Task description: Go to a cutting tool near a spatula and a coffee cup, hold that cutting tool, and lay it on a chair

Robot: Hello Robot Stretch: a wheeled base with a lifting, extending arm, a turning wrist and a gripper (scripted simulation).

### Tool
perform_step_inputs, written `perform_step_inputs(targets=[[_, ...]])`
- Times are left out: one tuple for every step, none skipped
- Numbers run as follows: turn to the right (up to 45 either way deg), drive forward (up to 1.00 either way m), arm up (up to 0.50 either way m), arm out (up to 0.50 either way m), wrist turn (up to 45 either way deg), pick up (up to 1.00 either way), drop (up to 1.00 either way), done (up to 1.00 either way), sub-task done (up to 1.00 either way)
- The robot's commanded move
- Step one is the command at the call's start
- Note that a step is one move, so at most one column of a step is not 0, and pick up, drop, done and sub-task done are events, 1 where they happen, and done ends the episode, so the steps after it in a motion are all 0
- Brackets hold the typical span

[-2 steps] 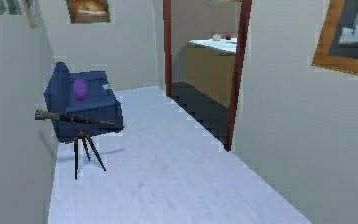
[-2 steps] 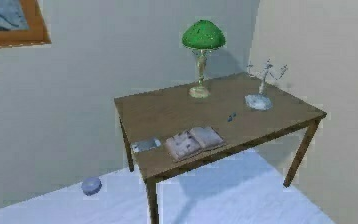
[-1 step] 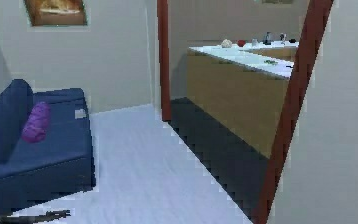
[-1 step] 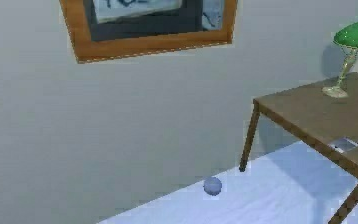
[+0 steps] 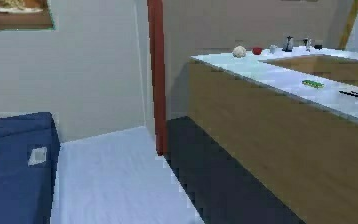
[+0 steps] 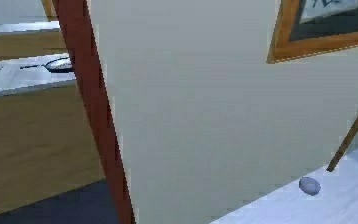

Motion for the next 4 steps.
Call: perform_step_inputs(targets=[[39.0, 0.00, 0.00, 0.00, 0.0, 0.00, 0.00, 0.00, 0.00], [0.0, 0.85, 0.00, 0.00, 0.0, 0.00, 0.00, 0.00, 0.00], [12.0, 0.00, 0.00, 0.00, 0.0, 0.00, 0.00, 0.00, 0.00], [0.0, 0.10, 0.00, 0.00, 0.0, 0.00, 0.00, 0.00, 0.00]])
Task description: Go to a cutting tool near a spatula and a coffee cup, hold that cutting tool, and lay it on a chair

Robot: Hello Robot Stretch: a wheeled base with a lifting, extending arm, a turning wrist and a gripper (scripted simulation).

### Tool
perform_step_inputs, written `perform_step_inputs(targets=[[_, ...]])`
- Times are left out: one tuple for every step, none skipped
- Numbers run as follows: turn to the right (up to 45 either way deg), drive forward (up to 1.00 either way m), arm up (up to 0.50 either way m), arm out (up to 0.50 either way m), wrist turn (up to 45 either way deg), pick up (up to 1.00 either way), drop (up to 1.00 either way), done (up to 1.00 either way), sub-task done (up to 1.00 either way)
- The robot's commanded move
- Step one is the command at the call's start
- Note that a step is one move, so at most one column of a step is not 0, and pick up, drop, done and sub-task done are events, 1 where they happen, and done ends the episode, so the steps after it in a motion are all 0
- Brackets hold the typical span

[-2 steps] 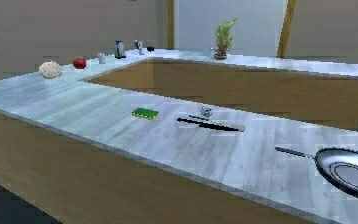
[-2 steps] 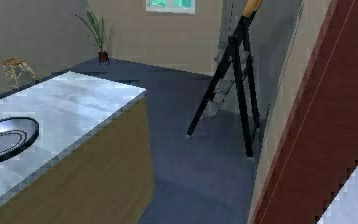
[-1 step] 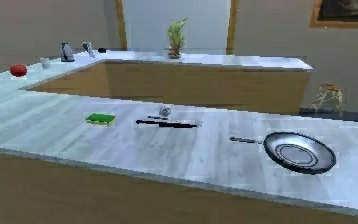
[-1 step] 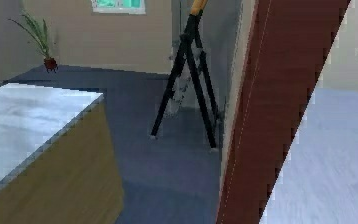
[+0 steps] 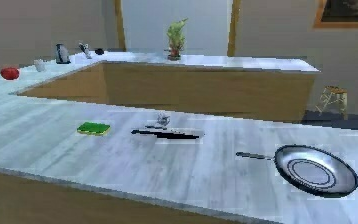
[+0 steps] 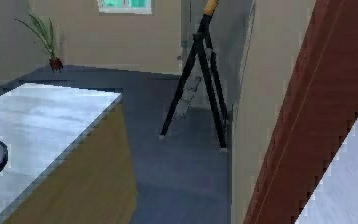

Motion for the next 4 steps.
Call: perform_step_inputs(targets=[[-45.0, 0.00, 0.00, 0.00, 0.0, 0.00, 0.00, 0.00, 0.00], [-45.0, 0.00, 0.00, 0.00, 0.0, 0.00, 0.00, 0.00, 0.00], [0.0, 0.00, 0.50, 0.00, 0.0, 0.00, 0.00, 0.00, 0.00], [0.0, 0.00, 0.38, 0.00, 0.0, 0.00, 0.00, 0.00, 0.00]])
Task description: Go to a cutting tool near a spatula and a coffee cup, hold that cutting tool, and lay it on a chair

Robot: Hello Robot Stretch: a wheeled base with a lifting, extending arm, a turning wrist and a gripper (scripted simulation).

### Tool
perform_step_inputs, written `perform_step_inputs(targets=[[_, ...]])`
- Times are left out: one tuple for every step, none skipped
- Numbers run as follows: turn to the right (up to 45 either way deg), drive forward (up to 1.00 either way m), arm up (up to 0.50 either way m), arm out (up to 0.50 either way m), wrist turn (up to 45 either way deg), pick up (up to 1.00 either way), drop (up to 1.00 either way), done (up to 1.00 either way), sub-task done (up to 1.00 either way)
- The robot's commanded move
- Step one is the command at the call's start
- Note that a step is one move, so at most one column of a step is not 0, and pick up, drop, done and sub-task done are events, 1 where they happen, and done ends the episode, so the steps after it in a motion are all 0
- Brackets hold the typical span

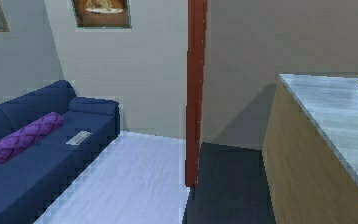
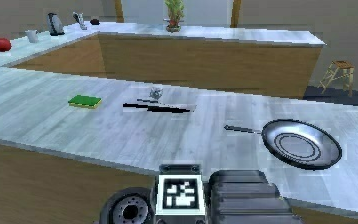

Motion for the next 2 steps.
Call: perform_step_inputs(targets=[[0.0, 0.00, 0.00, 0.48, 0.0, 0.00, 0.00, 0.00, 0.00], [0.0, 0.00, 0.00, 0.00, 45.0, 0.00, 0.00, 0.00, 0.00]])
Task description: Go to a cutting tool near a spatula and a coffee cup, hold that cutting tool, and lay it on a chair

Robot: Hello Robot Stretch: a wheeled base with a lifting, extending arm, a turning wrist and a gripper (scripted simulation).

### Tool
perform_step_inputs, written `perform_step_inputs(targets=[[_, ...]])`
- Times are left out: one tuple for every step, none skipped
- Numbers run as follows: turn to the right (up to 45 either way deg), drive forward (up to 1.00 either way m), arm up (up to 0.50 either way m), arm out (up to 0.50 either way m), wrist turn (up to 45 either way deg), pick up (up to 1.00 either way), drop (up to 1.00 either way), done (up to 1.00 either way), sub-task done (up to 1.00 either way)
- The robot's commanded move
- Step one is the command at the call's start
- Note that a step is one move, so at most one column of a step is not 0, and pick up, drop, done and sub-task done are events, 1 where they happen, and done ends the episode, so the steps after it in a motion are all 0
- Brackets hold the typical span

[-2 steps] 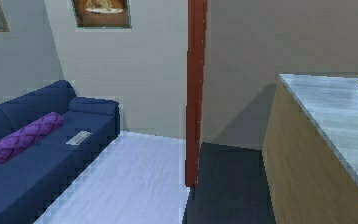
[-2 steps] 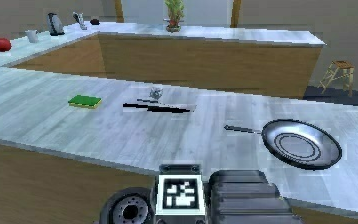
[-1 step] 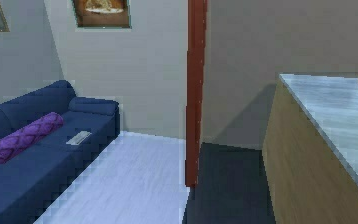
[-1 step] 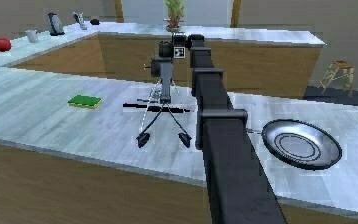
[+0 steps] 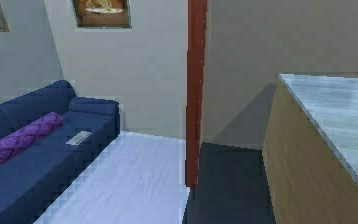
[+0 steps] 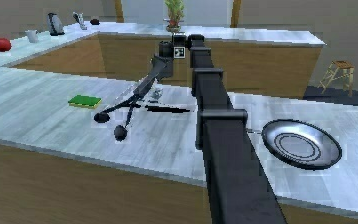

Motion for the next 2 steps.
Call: perform_step_inputs(targets=[[0.0, 0.00, 0.00, 0.00, 45.0, 0.00, 0.00, 0.00, 0.00], [0.0, 0.00, 0.00, 0.00, 45.0, 0.00, 0.00, 0.00, 0.00]])
